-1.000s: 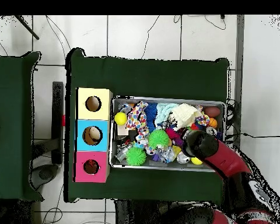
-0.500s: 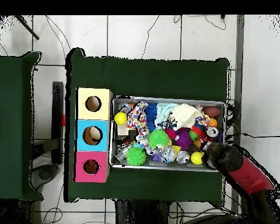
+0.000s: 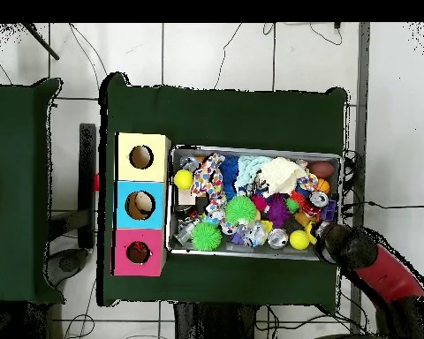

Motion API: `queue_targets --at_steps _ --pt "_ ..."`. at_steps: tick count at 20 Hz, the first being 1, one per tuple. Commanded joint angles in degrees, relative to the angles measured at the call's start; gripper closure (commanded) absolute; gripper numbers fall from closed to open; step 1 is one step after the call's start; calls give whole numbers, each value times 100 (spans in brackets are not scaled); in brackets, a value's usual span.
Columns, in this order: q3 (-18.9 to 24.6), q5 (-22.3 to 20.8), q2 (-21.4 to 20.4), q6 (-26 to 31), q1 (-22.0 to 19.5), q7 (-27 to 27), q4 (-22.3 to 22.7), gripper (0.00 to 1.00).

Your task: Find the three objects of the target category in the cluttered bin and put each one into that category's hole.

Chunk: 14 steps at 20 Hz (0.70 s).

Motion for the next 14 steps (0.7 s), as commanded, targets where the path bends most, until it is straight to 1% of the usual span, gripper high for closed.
queue_targets --at_steps 1,3,5,10,14 --pt "608 -198 343 -451 70 545 88 0" --pt "599 -106 373 -462 169 684 90 0" --pt "560 -39 314 -382 263 760 108 0" --pt "494 14 167 -183 360 766 142 0" --pt "422 37 91 25 447 715 60 0"
